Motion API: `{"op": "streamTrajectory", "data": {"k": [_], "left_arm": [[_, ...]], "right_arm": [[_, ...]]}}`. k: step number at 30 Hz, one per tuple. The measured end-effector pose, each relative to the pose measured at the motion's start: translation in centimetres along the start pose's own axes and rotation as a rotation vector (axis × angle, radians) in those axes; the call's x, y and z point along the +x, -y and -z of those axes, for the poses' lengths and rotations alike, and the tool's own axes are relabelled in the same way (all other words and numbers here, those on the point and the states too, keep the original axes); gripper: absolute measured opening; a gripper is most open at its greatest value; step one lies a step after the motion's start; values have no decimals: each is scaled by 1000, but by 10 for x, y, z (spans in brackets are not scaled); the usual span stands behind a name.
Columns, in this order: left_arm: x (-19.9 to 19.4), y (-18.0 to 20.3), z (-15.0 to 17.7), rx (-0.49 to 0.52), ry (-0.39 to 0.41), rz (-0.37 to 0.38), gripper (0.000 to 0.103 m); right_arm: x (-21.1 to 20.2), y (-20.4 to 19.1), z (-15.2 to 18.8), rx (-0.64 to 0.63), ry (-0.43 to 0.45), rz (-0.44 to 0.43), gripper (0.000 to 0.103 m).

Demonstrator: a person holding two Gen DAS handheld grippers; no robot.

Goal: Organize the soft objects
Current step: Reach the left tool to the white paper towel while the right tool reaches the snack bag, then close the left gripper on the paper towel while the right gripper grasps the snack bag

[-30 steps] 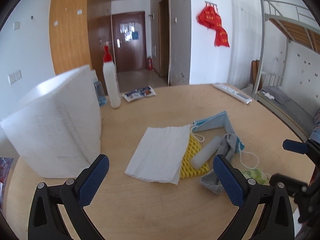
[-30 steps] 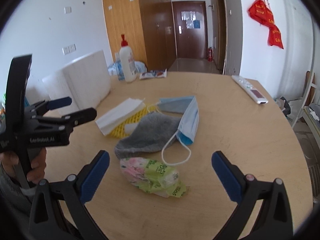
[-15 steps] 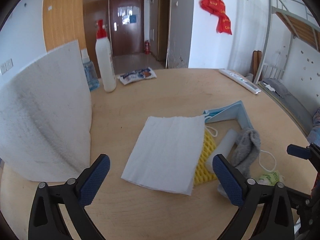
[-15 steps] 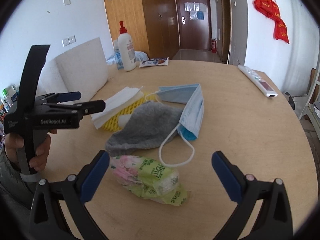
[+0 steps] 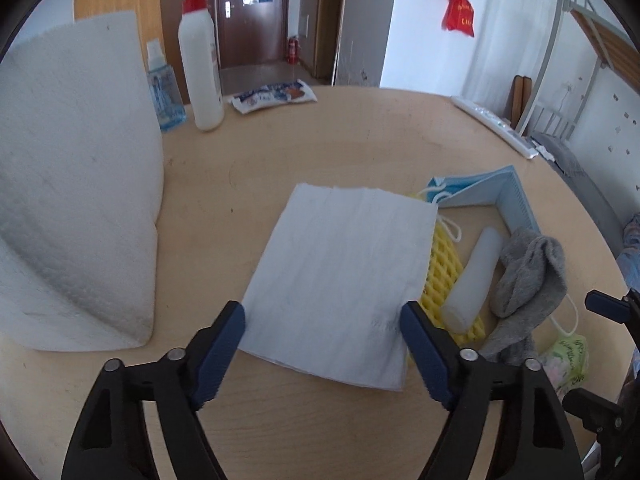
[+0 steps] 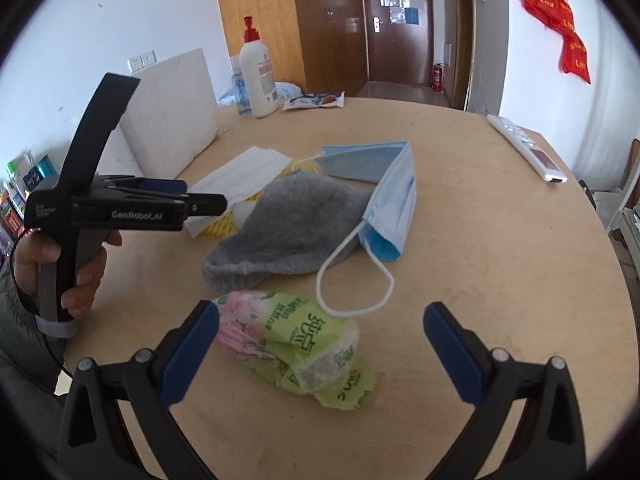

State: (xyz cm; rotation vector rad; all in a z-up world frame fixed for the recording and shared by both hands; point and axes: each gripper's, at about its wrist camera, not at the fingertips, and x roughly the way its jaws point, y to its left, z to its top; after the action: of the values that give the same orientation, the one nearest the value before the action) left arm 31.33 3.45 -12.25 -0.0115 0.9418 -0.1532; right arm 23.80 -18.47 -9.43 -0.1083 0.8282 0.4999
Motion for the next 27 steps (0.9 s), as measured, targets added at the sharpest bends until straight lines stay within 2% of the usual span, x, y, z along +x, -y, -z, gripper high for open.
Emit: {"op": "streamTrajectory", "data": {"k": [9, 12, 14, 15, 19, 23, 27], "left_arm": [[1, -1, -1, -8, -15, 45, 57], [0, 0, -1, -6, -13, 56, 45], [-1, 3, -1, 1, -15, 78, 29], [-2, 3, 0, 2, -17, 95, 26], [-3, 7, 1, 10, -18, 122, 13], [-6, 7, 2, 8, -13, 132, 10], [-8, 3, 2, -4, -5, 150, 9]], "right_arm": [[-2, -1, 4, 10, -14, -55, 103], [-2, -2, 5, 16, -22, -78, 103], [0, -3, 5, 19, -33, -77, 103], [1, -4, 6, 19, -43, -77, 102], [2, -6, 10, 23, -74, -83, 80], [4, -6, 11, 26, -88, -72, 75], [3, -7, 12, 23, -87, -70, 61]]}}
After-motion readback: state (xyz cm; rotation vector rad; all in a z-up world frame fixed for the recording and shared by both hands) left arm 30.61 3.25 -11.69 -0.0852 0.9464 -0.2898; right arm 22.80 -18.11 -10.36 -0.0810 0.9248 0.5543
